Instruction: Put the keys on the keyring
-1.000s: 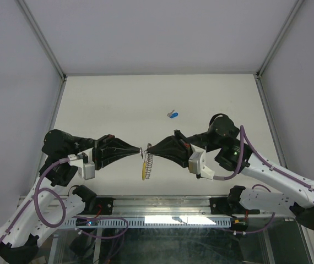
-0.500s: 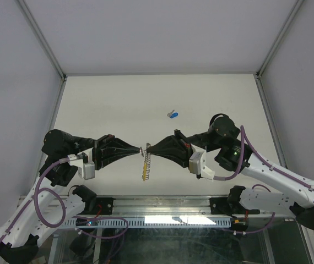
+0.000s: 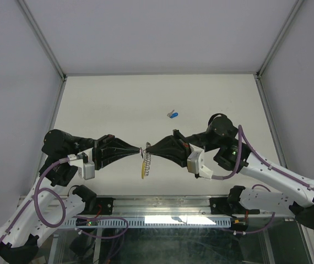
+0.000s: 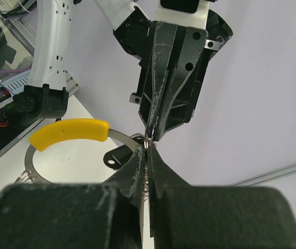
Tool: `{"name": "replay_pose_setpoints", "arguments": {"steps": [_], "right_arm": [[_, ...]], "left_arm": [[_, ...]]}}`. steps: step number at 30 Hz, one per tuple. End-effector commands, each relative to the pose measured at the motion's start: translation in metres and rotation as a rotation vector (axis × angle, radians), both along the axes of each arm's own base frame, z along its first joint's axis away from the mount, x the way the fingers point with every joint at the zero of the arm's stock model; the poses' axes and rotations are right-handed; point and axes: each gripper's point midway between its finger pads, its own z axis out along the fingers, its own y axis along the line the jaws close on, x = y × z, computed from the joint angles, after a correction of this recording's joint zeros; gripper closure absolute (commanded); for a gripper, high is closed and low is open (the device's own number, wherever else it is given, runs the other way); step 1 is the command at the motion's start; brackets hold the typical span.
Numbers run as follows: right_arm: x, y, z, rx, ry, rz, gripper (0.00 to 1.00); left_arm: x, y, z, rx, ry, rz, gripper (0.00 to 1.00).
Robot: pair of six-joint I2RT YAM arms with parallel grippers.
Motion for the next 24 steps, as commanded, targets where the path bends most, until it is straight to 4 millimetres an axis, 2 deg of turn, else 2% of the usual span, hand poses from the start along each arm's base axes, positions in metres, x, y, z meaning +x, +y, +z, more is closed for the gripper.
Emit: {"name": "replay_pose_setpoints", "arguments": {"steps": [1, 24], "right_arm": [[-0.0038, -0.0033, 0.0361, 0.099, -0.053, -0.003, 1.00], [-0.0029, -0.0109, 0.0398, 0.110, -0.056, -0.037, 1.00]], "left_arm": [[-0.0122, 0.0027, 0.0195, -0.033, -0.079, -0.038, 1.00], [-0.0104, 0.0025, 0.0198, -0.036, -0.076, -0.028, 1.00]]}}
